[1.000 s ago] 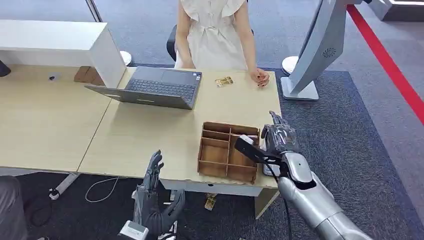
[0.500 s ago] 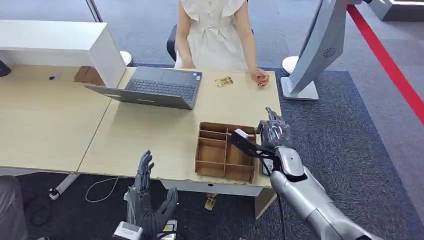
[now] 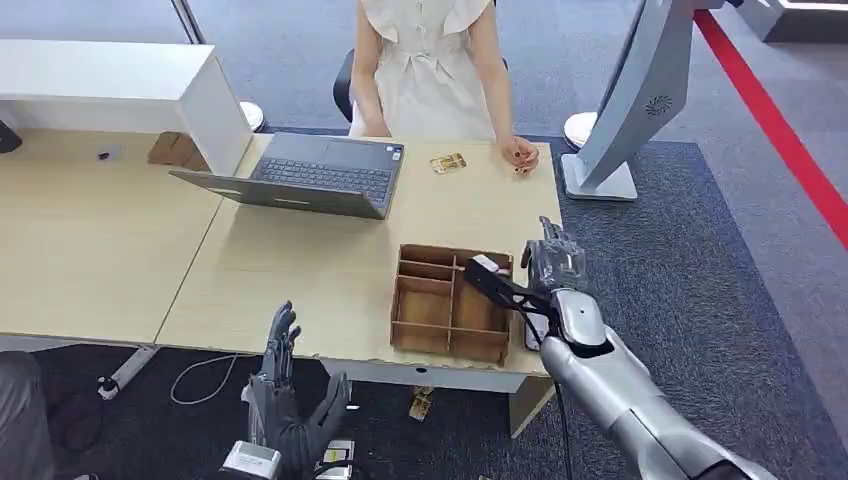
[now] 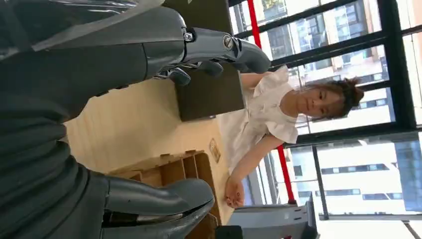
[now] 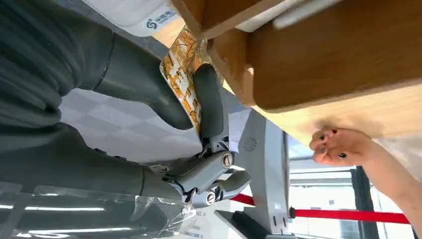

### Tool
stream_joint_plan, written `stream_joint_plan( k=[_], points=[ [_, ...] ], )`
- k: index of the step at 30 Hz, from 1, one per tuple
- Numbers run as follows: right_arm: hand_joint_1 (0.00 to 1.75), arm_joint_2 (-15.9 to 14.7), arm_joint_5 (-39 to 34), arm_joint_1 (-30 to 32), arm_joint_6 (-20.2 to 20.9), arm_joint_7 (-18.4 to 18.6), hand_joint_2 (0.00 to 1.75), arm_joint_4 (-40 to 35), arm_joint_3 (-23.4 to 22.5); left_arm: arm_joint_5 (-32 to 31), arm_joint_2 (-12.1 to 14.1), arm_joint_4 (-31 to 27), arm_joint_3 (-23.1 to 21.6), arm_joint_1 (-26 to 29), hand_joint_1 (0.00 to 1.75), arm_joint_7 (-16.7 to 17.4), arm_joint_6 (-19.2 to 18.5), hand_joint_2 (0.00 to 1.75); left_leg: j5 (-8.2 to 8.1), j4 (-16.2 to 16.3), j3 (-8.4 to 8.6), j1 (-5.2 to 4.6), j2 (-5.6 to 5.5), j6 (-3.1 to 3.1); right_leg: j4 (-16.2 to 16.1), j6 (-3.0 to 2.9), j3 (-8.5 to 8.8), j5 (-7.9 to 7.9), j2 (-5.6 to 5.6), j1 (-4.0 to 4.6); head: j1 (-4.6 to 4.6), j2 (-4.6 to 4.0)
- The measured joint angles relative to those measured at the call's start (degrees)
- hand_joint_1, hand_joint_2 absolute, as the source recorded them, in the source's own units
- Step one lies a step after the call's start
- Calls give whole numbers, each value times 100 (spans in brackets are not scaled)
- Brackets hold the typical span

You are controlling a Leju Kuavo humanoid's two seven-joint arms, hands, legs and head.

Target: Pass the card to the sensor for recognition and then transmit it.

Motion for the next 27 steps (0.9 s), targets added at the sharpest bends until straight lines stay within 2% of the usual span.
stream_joint_plan(
  k=[9,14,27],
  points=[
    [175,-310,-46,46,-48,326,175,-131,-109,-17,-2,-31,55,65,0,35,0,175,0,0,1,-1,0,0,-1,0,1,1,1,-1,2,0],
    [175,-465,-52,146,-50,326,175,-266,-144,-15,-2,-37,61,78,0,35,0,175,0,1,1,-1,0,0,-1,0,0,1,1,-1,2,0],
    [175,-614,-190,289,-68,304,175,-455,-214,-17,-2,-42,63,84,0,35,0,175,0,0,1,0,0,0,0,0,1,1,1,0,2,0]
  ],
)
